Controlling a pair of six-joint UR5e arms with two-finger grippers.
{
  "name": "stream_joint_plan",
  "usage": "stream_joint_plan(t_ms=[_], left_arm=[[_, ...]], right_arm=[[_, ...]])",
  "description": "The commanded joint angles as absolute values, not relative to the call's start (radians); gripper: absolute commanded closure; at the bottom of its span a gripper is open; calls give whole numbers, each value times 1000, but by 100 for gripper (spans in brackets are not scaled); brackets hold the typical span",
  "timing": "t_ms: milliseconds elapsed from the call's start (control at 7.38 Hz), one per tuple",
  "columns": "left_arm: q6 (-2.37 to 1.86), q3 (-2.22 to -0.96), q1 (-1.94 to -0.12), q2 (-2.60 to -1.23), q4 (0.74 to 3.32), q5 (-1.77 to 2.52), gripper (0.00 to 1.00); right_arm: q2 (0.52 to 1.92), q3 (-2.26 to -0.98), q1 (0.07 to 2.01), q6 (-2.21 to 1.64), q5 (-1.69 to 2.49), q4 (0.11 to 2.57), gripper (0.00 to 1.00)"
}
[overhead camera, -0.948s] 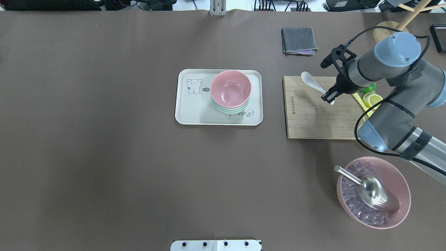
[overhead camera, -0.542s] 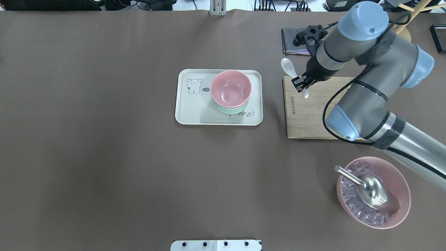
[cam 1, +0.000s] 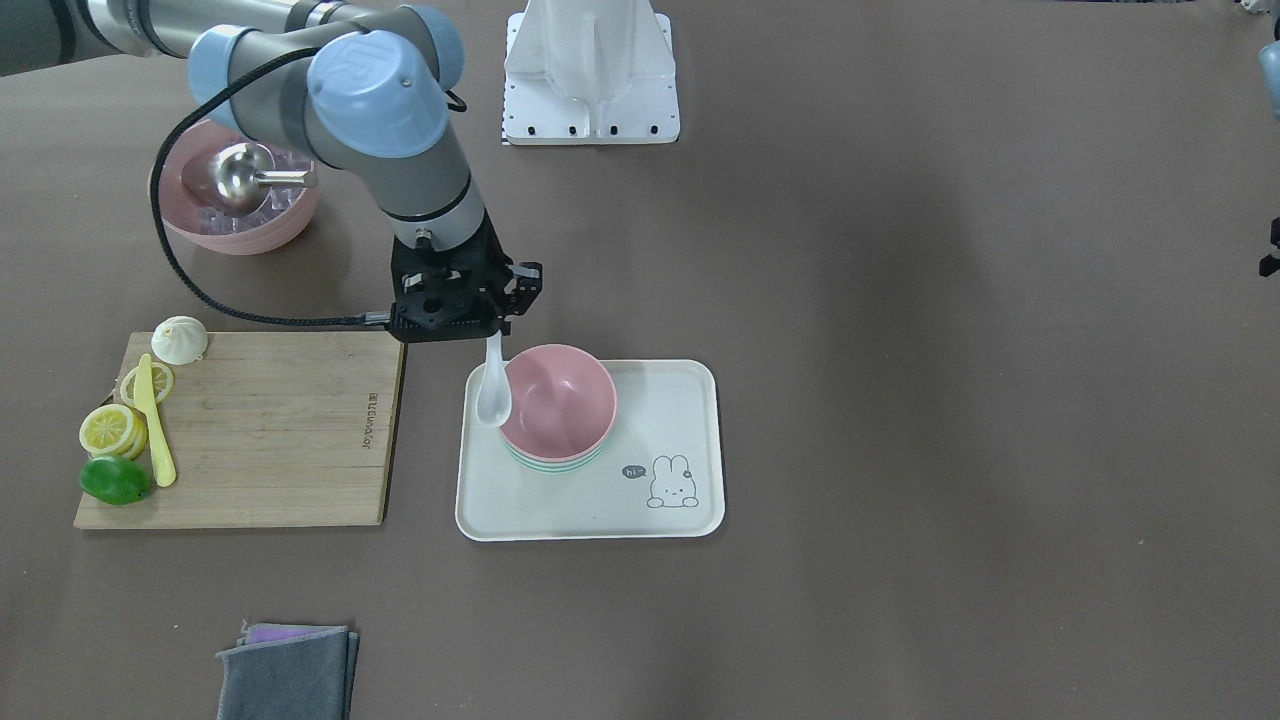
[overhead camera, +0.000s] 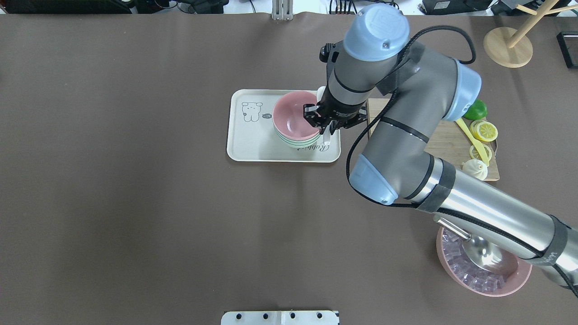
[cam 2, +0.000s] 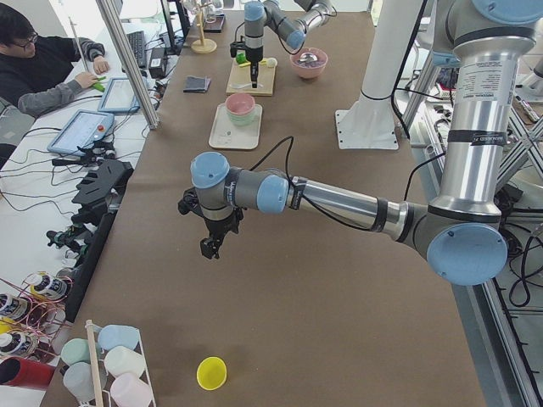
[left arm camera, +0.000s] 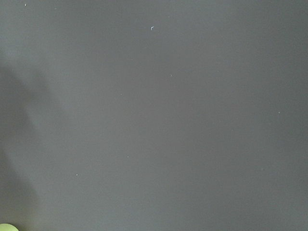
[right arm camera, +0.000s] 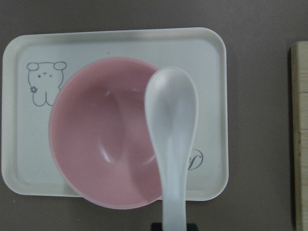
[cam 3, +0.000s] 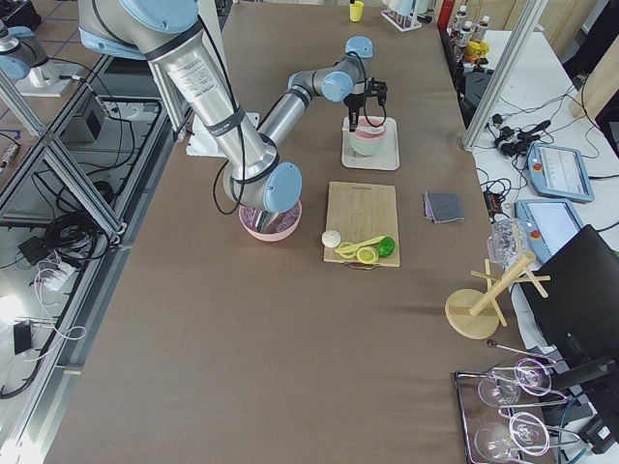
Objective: Stack pink bowl on green and place spoon
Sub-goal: 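Lower the spoon into the pink bowl and open the right gripper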
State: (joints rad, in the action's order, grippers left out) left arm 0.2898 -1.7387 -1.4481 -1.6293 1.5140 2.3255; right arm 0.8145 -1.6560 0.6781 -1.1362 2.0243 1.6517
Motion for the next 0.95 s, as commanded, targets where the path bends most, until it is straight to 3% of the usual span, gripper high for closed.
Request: stream_joint_plan(t_ms=[0,271,406,542,813], left_arm=[[290,-1740,-1448,-1615,1516,2326,2],[290,-1738,-1448,-1615,1516,2326,2],[290,-1738,-1448,-1615,1516,2326,2],[290,-1738,-1448,-1615,1516,2326,2],[284,-1740,-1448,-1615,1516,2326,2]], right_arm=[[708,-1551,623,-1218,1953,1690,100],[710,-1542,620,-1194,1951,1689,100],[710,-1539,620,-1166,1945,1689,75],[710,-1531,623,-1148,1939,1687,57],[710,-1529,623,-1144,1910,1689,1]])
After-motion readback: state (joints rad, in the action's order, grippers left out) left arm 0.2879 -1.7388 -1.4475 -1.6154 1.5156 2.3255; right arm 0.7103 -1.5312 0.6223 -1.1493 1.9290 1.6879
